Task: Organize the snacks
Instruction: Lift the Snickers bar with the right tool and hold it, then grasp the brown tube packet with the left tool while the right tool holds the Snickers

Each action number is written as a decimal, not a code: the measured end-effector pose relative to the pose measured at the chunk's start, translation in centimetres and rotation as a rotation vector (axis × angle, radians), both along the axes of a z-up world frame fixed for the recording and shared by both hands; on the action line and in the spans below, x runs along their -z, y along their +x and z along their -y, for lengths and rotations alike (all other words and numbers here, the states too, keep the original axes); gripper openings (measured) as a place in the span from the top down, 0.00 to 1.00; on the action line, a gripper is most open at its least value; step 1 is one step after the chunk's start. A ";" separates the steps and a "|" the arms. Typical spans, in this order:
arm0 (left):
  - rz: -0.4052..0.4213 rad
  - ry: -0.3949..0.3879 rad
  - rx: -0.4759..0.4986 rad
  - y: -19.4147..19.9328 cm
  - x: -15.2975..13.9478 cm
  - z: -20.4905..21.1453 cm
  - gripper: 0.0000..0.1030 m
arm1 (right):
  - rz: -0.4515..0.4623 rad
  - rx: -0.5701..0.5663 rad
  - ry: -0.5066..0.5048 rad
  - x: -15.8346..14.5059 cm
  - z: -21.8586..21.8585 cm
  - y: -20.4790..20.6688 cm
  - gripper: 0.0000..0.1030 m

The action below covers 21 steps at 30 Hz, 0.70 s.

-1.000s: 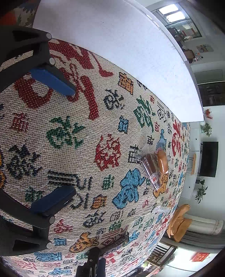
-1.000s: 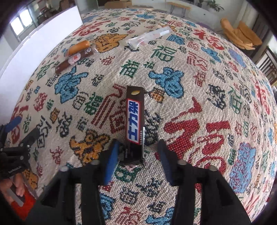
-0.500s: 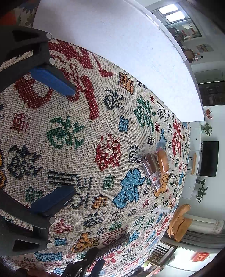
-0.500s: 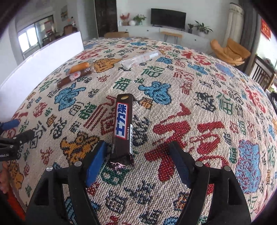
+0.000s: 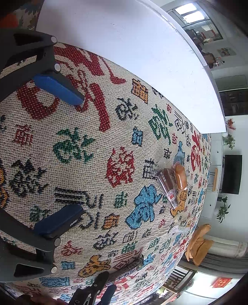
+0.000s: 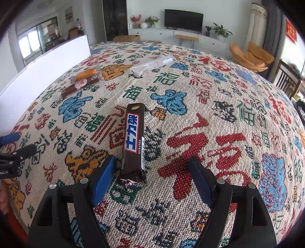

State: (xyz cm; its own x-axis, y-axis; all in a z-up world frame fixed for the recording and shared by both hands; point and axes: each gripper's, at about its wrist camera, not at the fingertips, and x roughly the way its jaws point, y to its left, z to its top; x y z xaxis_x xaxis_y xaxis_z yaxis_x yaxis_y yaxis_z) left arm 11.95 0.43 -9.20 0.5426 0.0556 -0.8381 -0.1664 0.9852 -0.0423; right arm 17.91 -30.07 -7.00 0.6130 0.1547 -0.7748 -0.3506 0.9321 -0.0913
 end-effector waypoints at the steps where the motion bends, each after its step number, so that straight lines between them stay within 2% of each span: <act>1: -0.003 -0.010 0.003 -0.1 -0.1 -0.1 0.00 | 0.000 0.000 0.000 0.0 0.0 0.0 0.22; 3: -0.002 -0.083 0.018 -0.4 -0.5 -0.8 0.00 | 0.000 0.000 0.001 0.0 0.0 0.1 0.22; 6: 0.018 -0.273 0.078 -0.3 -1.6 -2.3 0.00 | 0.000 0.000 0.003 0.0 0.0 0.1 0.22; 7: 0.023 -0.291 0.099 0.2 -2.0 -2.5 0.00 | 0.000 0.000 0.003 0.0 0.0 0.1 0.22; 8: 0.026 -0.273 0.122 1.1 -2.6 -2.6 0.00 | 0.000 0.000 0.003 0.0 0.0 0.1 0.22; 10: 0.026 -0.180 0.176 3.4 -3.7 -2.2 0.01 | 0.001 -0.001 0.002 0.0 0.0 0.1 0.22; 14: 0.007 0.044 0.296 9.0 -4.2 -0.4 0.07 | 0.001 -0.001 0.003 0.0 0.0 0.1 0.22; 16: -0.029 0.107 0.334 11.2 -3.2 0.4 0.21 | 0.002 0.000 0.003 0.0 0.0 0.1 0.22; 17: -0.051 0.129 0.339 12.3 -2.6 0.6 0.24 | 0.002 0.001 0.002 0.0 0.0 0.2 0.22; 19: -0.084 0.094 0.338 13.7 -1.4 0.6 0.34 | 0.003 0.002 0.002 -0.1 0.0 0.2 0.22; 20: -0.058 0.015 0.328 14.1 -1.4 0.1 0.38 | 0.003 0.002 0.002 -0.1 0.0 0.2 0.22; 21: -0.057 -0.027 0.309 14.4 -1.3 -0.4 0.48 | 0.003 0.002 0.003 -0.1 0.0 0.2 0.22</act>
State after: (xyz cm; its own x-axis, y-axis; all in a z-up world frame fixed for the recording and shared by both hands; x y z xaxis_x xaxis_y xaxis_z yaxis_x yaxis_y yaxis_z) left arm 26.38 0.78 -7.89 0.4823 -0.1274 -0.8667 0.1378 0.9881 -0.0685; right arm 18.09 -30.08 -6.94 0.6152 0.1560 -0.7728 -0.3489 0.9329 -0.0894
